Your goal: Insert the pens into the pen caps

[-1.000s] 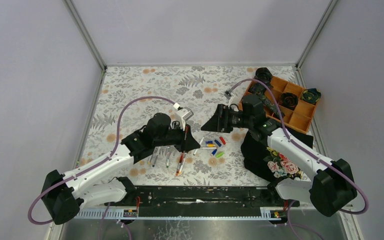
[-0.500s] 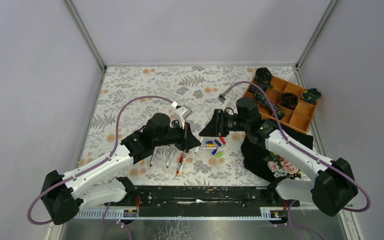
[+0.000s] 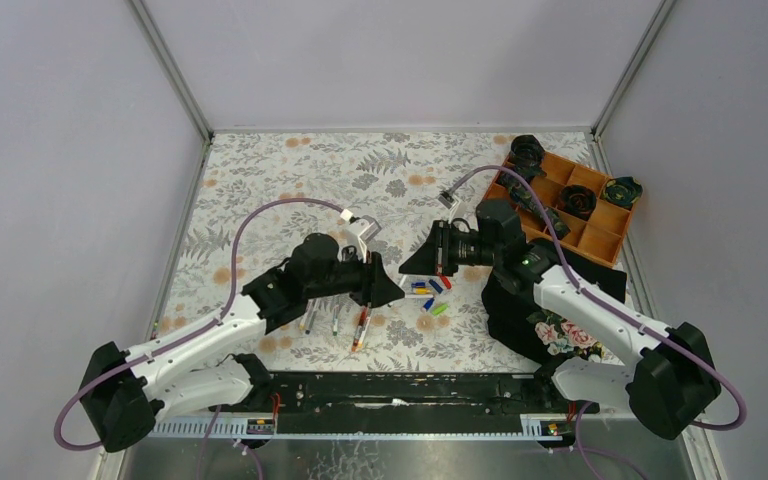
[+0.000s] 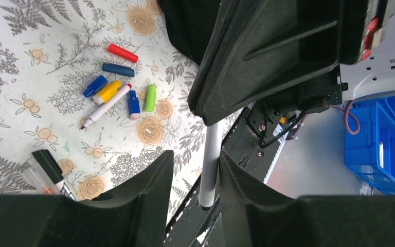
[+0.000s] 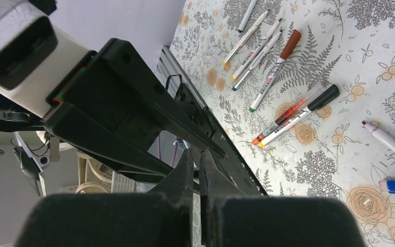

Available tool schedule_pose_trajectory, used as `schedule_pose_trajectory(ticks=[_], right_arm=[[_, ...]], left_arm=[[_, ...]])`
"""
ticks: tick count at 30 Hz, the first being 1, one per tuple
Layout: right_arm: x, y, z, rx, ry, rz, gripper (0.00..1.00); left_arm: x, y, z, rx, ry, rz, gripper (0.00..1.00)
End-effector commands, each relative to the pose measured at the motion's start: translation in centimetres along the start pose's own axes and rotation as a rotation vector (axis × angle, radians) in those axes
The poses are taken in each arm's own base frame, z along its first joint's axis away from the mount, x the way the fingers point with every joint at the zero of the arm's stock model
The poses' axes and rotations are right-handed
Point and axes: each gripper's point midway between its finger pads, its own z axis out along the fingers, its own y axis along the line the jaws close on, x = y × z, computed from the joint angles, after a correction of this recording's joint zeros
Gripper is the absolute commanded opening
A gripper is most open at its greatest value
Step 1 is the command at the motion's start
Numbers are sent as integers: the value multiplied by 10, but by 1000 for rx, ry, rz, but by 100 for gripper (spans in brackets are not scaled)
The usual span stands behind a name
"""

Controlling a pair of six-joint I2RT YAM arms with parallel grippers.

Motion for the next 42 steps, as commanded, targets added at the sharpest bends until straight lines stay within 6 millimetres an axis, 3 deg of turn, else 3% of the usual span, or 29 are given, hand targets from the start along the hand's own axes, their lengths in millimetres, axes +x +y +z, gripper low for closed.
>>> schedule_pose_trajectory(ticks=[1, 4, 6, 9, 11, 14, 16, 20, 27, 32, 37, 42], right_arm=[[-12, 29, -4, -94, -58, -21, 0], [-14, 30, -6, -89, -75, -30, 0], [-14, 28, -6, -79, -74, -33, 0], [-12, 18, -6, -37, -78, -41, 2], [-14, 7, -8, 24, -95, -53, 19], [-20, -2, -16, 112, -138, -98, 60], [-25, -6, -25, 168, -166, -137, 78], [-30, -19, -46, 306, -199, -228, 94], [-24, -73, -75, 615, -181, -245, 92], [-1, -92, -58, 601, -94, -155, 69], [19, -118, -42, 625, -23, -72, 51], [25, -136, -33, 683, 6, -41, 45]], left_arm=[[2, -5, 2, 28, -16, 9, 33], [4, -6, 2, 32, -15, 10, 20], [3, -7, 1, 33, -19, 12, 1], [-3, -5, -2, 11, -52, 9, 0], [-10, -3, -6, -15, -90, 9, 0], [-26, 9, -16, -103, -172, 7, 0], [-36, 18, -24, -174, -214, 21, 0], [-56, 35, -42, -282, -242, 78, 0], [-106, 93, -91, -445, -345, 94, 0], [-135, 132, -133, -555, -456, 81, 0], [-137, 149, -149, -659, -484, 115, 0], [-127, 144, -139, -597, -447, 142, 0]])
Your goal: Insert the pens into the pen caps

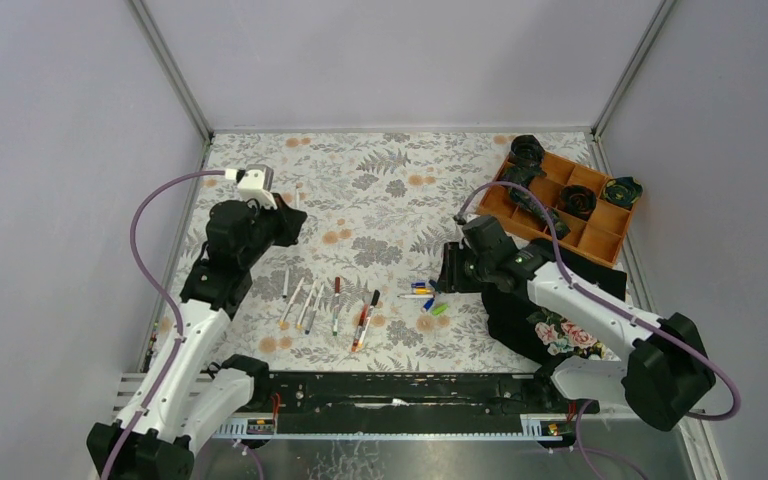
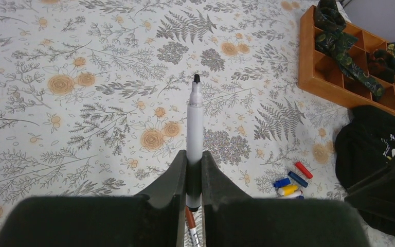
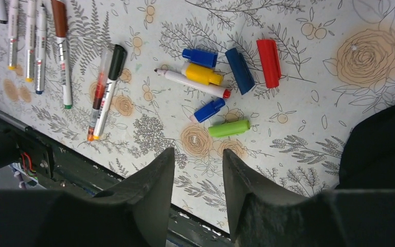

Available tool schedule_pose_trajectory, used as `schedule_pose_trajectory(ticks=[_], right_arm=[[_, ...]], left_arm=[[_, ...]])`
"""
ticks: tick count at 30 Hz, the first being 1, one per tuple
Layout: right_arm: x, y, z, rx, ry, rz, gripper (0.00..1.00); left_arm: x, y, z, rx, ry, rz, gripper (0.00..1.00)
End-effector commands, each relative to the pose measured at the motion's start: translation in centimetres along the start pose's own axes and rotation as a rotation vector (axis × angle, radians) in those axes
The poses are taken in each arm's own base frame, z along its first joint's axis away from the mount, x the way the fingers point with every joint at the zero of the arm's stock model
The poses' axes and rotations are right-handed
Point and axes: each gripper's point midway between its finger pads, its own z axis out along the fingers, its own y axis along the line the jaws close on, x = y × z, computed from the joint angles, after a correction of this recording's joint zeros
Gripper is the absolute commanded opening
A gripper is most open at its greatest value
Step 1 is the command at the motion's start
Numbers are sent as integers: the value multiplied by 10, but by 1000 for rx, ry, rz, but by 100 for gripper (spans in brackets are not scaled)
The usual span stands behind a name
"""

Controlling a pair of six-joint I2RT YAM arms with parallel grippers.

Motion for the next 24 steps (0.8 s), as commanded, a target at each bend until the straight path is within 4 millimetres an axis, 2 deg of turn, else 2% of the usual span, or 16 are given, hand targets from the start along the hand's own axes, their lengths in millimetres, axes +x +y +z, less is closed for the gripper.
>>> schedule_pose_trajectory(ticks=[1, 4, 6, 13, 18, 24], right_arm=[[-5, 2, 11, 13, -18, 12, 45], [-7, -1, 19, 36, -11, 0, 44], [-5, -3, 25, 49, -2, -3, 42], [3, 6, 43, 47, 10, -17, 46], [3, 0, 51, 155, -1, -32, 57], [1, -9, 57, 248, -19, -31, 52]], left_arm=[[-1, -14, -3, 101, -13, 71, 0], [2, -44, -8, 282, 11, 90, 0], [1, -53, -9, 331, 20, 81, 0], [4, -63, -9, 387, 33, 25, 0], [11, -61, -7, 381, 29, 4, 0], [14, -59, -4, 372, 38, 0, 0]])
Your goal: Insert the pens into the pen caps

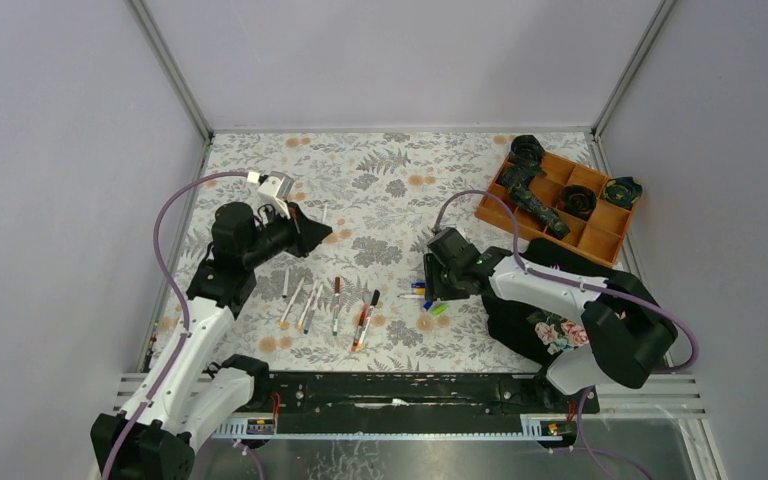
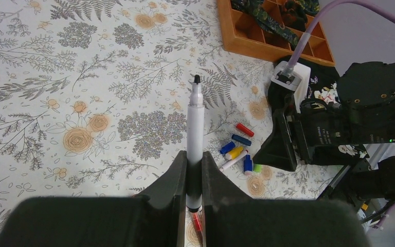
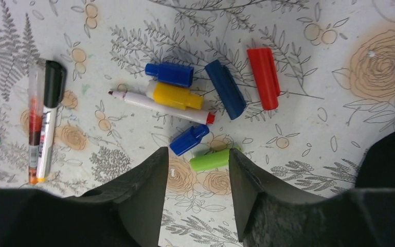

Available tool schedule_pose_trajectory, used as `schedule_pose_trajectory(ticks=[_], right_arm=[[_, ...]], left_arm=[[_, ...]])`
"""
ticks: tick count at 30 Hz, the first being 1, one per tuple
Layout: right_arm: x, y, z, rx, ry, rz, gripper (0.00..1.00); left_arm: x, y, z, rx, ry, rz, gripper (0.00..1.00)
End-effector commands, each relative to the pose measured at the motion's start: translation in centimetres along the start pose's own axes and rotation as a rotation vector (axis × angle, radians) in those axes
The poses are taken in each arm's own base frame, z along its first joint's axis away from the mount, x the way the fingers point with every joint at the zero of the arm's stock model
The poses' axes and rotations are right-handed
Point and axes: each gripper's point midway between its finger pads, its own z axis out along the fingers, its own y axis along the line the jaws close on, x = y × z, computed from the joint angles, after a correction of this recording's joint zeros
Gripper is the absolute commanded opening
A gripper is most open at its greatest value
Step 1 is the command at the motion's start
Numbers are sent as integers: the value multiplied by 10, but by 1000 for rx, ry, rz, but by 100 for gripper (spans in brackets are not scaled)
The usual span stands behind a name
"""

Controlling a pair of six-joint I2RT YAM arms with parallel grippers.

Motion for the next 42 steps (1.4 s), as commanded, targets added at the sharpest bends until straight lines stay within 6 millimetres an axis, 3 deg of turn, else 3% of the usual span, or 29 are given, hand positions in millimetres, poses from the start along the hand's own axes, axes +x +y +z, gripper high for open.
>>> schedule_pose_trajectory(ticks=[1, 24, 30, 33, 35, 39, 42], right_arm=[[-23, 3, -1, 68, -76, 16, 51], [9, 11, 22, 228, -4, -17, 38], [12, 10, 23, 239, -8, 2, 23], [3, 9, 11, 241, -52, 0, 10], [-6, 16, 1, 200, -81, -38, 1], [-13, 47, -18, 22, -91, -202, 0], [2, 67, -25, -84, -42, -329, 0]], left_arm=[[-13, -5, 2, 32, -54, 21, 0], [-16, -9, -2, 45, -68, 31, 0], [-17, -10, -3, 42, -76, 32, 0], [-18, -10, -4, 42, -80, 34, 0], [-19, -11, -5, 42, -85, 37, 0], [-20, -11, -6, 39, -90, 39, 0], [-20, -10, -7, 34, -94, 38, 0]])
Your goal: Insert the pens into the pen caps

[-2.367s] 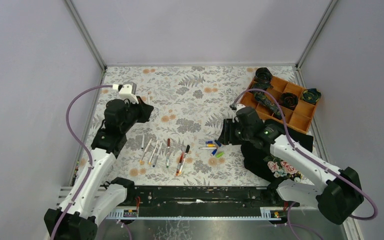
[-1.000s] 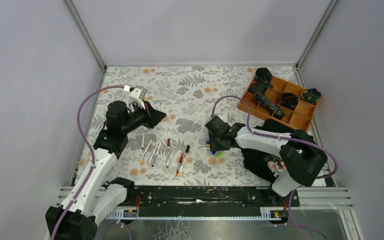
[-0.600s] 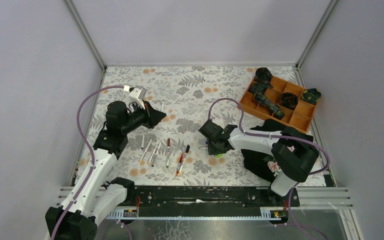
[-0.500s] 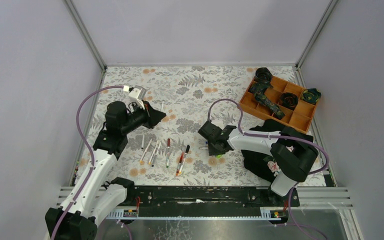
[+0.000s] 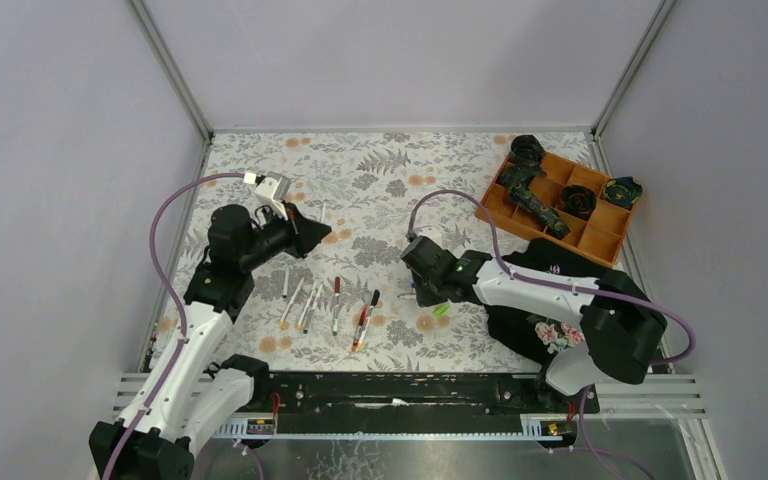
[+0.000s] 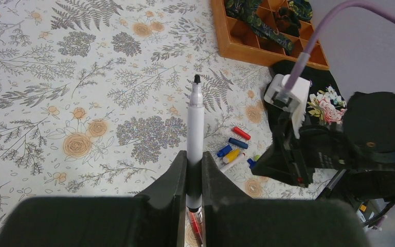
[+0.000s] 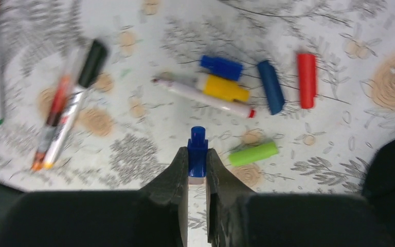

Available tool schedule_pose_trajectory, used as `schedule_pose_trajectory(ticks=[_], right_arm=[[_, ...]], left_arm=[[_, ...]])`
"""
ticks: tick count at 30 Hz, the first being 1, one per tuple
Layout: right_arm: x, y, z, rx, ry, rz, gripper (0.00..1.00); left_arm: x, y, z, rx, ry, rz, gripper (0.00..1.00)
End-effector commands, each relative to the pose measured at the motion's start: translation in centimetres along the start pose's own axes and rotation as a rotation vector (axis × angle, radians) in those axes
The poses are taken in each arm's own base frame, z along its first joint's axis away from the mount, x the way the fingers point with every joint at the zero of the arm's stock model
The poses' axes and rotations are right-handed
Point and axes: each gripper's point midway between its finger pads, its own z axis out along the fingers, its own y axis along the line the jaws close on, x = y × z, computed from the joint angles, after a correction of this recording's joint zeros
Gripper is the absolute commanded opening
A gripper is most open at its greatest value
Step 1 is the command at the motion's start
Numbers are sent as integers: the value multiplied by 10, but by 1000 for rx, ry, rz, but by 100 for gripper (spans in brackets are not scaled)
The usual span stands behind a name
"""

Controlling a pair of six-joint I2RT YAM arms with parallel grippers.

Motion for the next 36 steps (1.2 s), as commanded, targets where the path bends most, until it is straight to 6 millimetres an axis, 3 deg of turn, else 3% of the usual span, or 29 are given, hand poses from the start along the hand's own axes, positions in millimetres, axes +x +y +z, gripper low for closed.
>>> schedule_pose_trajectory(ticks=[1, 7, 14, 16, 22, 25, 28, 31, 36], right_arm=[[3, 46, -25, -219, -4, -229, 0], [54, 77, -20, -289, 97, -427, 0], [78, 90, -12, -324, 149, -525, 0], [78, 85, -9, -294, 151, -528, 10], [70, 80, -15, -267, 112, -515, 52], [65, 83, -23, -272, 98, -484, 62], [59, 91, -34, -283, 77, -437, 62], [58, 101, -42, -294, 73, -370, 56], [74, 117, -39, -353, 103, -277, 47]], left_arm=[[-15, -4, -1, 19, -69, 28, 0], [-15, -3, -2, 9, -71, 28, 0], [-16, -1, -5, -10, -82, 33, 0], [-16, -1, -6, -11, -83, 35, 0], [-17, -2, -7, -11, -89, 38, 0], [-18, -3, -8, -10, -91, 40, 0], [-19, -3, -9, -16, -100, 43, 0], [-20, -1, -10, -28, -105, 40, 0], [-20, -3, -10, -18, -104, 40, 0]])
